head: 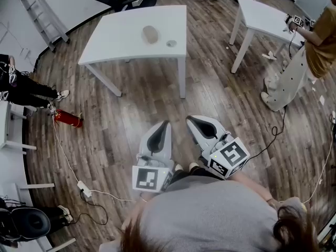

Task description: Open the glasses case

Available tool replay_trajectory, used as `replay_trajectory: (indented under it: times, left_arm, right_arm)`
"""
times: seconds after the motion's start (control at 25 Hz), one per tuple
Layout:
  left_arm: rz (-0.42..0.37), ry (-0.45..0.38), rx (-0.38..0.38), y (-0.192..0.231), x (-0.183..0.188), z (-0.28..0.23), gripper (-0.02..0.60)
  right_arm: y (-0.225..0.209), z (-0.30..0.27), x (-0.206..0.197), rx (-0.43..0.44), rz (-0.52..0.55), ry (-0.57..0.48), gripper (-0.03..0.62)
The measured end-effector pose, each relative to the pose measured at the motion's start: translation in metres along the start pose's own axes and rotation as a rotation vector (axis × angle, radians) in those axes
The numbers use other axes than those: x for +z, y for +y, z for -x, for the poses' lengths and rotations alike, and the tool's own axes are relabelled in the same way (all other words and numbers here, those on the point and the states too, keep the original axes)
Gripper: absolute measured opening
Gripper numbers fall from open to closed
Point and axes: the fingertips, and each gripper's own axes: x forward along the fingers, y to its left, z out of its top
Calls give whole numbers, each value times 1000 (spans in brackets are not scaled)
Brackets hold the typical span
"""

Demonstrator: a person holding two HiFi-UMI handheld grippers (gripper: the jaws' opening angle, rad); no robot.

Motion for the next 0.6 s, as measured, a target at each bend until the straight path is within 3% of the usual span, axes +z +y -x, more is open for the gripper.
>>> replay_trajectory:
  times: [0.28,0.6]
  left_arm:
    - [5,0,9,1,-2,2,5]
    - [22,2,2,-15,-4,-3,5]
  right_arm:
    - [-5,4,-4,-16,-57,-3,3]
    - [-11,17,1,-6,-41,-4,3]
